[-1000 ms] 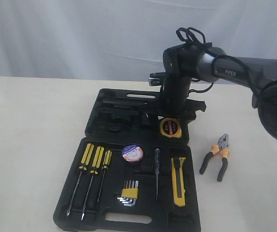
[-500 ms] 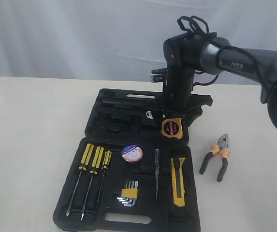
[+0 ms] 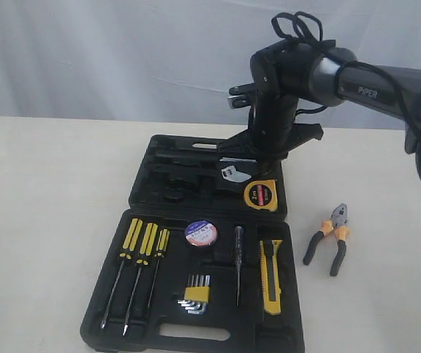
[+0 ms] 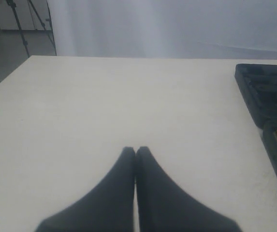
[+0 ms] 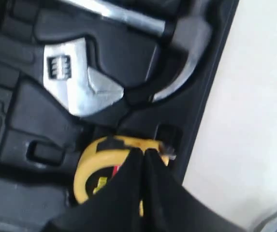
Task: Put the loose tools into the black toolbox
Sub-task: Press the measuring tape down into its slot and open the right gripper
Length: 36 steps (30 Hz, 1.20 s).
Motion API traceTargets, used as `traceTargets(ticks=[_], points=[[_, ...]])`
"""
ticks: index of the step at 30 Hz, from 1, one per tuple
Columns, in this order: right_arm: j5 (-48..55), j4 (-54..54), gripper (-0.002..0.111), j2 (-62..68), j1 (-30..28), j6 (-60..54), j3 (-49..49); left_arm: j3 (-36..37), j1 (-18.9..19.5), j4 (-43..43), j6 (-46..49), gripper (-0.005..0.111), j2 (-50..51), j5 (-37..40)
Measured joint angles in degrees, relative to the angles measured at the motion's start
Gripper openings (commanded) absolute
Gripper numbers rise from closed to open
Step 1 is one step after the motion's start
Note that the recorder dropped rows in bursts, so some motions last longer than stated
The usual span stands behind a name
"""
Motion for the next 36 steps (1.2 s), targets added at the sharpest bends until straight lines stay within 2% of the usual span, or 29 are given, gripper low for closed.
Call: traceTargets(ticks=[12,30,36], points=[[-6.88,-2.42,-0.001,2.19,0.00,-1.21,0.00,0.00,0.00,0.00,0.00,0.000,0.00,0.00],[-4.00,-3.32,-0.001,4.79,0.00,-2.78,0.00,0.00,0.00,0.00,0.00,0.000,0.00,0.00],[-5.93,-3.20,-0.001,5.56,0.00,-3.33,0.69,0.00,0.00,0.00,0.00,0.000,0.00,0.00]])
